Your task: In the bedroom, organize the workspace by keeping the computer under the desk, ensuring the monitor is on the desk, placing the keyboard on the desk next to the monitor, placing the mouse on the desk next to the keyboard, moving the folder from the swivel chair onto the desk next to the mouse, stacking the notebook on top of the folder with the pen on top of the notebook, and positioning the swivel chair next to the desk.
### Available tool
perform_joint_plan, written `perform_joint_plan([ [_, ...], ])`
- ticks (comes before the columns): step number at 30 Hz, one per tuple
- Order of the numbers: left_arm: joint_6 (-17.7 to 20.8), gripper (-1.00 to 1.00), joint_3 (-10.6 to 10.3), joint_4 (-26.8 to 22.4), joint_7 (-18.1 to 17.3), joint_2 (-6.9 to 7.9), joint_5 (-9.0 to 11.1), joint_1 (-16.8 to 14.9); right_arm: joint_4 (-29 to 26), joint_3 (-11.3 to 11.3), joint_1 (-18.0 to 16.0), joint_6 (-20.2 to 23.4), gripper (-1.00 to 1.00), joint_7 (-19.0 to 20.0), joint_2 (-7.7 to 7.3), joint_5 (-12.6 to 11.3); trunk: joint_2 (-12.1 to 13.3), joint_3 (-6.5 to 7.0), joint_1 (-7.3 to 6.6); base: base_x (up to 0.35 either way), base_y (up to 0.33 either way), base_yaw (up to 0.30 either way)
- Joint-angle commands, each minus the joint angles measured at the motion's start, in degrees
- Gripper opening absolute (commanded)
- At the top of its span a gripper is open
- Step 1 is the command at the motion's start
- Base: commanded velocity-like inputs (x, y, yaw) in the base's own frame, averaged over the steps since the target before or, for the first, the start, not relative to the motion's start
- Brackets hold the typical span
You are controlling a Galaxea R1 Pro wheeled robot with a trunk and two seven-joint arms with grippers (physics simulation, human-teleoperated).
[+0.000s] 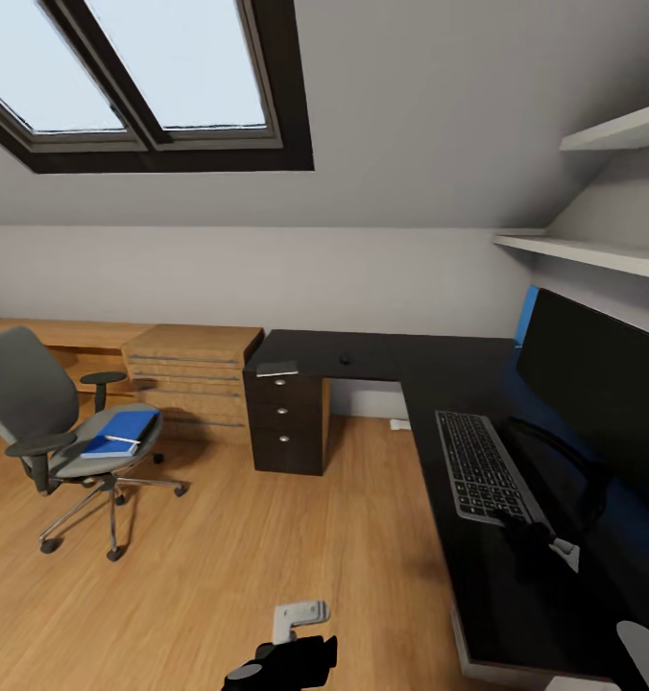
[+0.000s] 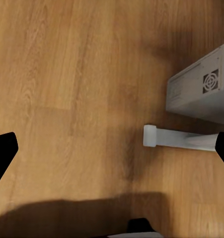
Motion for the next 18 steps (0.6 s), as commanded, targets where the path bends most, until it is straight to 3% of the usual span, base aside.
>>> perform_joint_plan([
  [1,0.1,1.0,0.0,0.0,0.5,0.01,0.6,0.0,0.0,-0.1,0.0,0.3,-1.0,0.2,0.0,-0.2,0.0,-0.07,0.0,0.045,-0.103,0.0],
  [6,0.1,1.0,0.7,0.0,0.4,0.01,0.6,0.0,0.1,0.1,0.0,0.3,-1.0,0.1,0.08,-0.4,0.0,-0.07,0.0,0.066,-0.142,0.0],
  [18,0.1,1.0,1.1,0.0,0.4,0.01,0.6,0.0,-0.5,-0.3,0.0,0.2,-1.0,2.6,0.63,-1.2,0.0,-0.07,0.0,0.003,-0.007,0.0],
])
